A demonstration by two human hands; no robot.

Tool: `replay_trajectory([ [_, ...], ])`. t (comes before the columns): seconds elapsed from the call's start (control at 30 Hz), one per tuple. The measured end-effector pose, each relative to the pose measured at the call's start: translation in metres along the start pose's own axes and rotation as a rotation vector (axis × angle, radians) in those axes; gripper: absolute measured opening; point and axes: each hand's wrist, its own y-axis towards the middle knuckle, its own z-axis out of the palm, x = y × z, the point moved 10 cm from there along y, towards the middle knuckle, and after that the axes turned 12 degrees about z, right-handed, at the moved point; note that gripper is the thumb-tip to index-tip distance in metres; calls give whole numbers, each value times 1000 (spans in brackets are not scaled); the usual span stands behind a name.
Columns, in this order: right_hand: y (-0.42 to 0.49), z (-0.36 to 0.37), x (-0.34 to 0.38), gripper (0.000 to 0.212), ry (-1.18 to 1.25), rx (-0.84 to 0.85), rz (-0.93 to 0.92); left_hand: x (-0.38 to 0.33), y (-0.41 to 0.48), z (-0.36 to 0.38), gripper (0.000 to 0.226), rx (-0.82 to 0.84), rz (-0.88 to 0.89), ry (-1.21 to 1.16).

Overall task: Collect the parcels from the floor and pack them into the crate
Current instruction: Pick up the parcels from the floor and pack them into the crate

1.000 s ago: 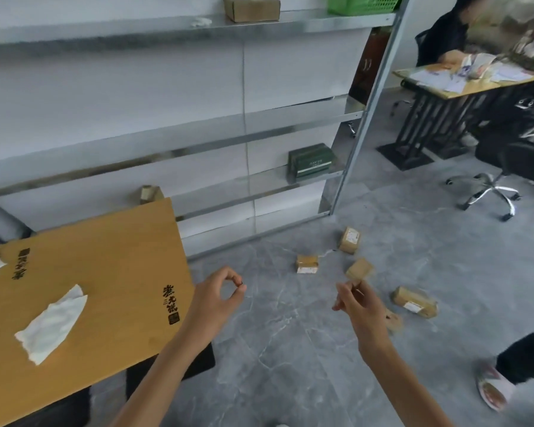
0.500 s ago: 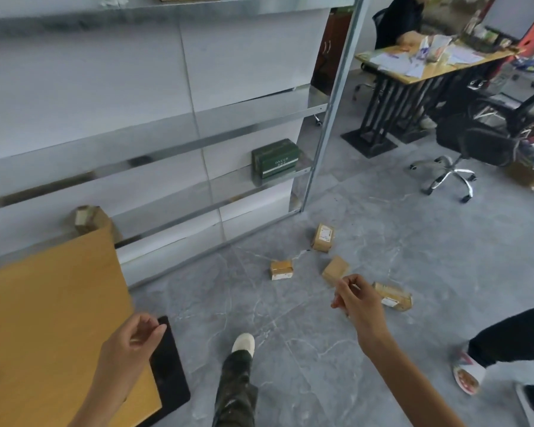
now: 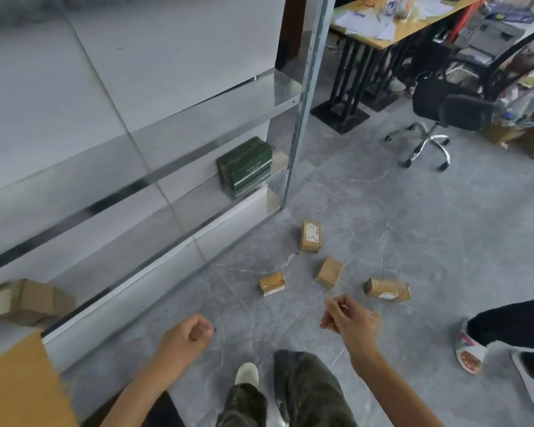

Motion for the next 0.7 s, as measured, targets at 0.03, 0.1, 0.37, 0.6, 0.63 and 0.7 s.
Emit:
replay_trajectory([
  [0.03, 13, 1, 1, 16, 3, 4, 26, -4, 21, 14, 5, 78, -6, 1],
  [0.1, 41, 3, 2, 17, 20, 13, 88, -13, 58, 41, 3, 223, -29, 14],
  [0.37, 164, -11, -2, 20, -54, -11, 290, -18, 171, 108, 10, 377, -277, -6],
  [0.6, 271, -4, -39, 19, -231, 28, 476, 26, 258, 133, 16, 355, -441, -35],
  [0.63, 286, 0, -49, 20, -262, 37, 511, 37, 270, 137, 16, 358, -458, -29],
  [0.7, 317, 9, -73, 20, -319, 55, 563, 63, 295, 150, 16, 373, -495, -25],
])
